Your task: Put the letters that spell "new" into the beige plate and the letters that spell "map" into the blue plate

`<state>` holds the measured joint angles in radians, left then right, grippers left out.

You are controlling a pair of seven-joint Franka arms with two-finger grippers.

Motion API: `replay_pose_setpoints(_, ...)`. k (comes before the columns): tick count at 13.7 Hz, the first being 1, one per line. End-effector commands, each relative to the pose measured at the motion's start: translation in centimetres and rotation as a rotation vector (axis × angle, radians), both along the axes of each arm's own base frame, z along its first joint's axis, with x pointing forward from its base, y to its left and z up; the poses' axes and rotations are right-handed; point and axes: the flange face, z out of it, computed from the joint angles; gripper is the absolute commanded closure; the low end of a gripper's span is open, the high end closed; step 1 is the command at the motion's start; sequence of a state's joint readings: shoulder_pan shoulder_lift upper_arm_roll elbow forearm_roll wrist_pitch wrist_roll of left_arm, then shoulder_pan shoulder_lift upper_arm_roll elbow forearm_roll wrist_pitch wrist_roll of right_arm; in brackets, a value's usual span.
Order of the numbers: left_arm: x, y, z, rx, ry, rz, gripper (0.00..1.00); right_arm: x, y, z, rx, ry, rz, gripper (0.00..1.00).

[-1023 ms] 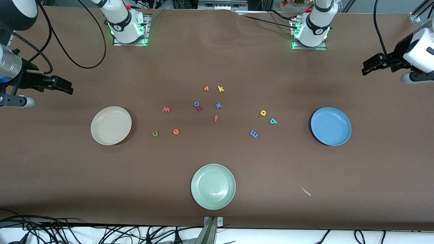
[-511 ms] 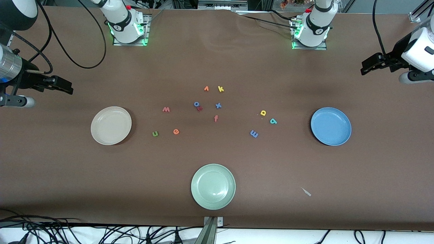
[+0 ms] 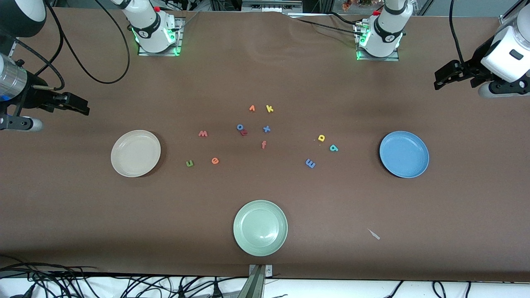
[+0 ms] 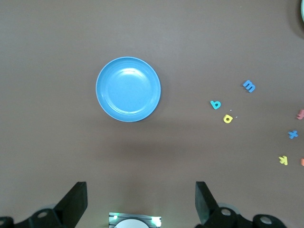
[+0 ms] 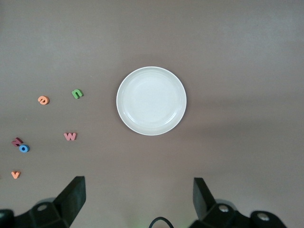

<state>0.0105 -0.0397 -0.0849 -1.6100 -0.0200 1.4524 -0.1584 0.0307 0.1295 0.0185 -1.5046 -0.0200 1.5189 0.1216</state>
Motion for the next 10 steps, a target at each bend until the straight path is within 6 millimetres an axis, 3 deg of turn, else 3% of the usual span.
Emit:
replay_pose_setpoints(1, 3.5, -0.5, 0.2, -0.042, -0.016, -0.009, 0.0, -0.2, 0.1, 0.3, 0.016, -0.005, -0.007, 0.0)
replay_pose_setpoints(4, 3.7, -1.7, -0.4, -0.037, -0.005, -0.032, 0.0, -0.2, 0.2, 0.3, 0.017, -0.005, -0.005, 0.0)
replay_pose_setpoints(7, 3.8, -1.4, -1.3, -0.042, 0.01, -0.033, 0.0, -0.2, 0.2, 0.2, 0.017, -0.004, -0.004, 0.0)
replay_pose_setpoints(10, 4.2, -2.6, -3.5, -0.04, 0.032, -0.053, 0.0, -0.3, 0.1, 0.1, 0.016, 0.004, -0.005, 0.0)
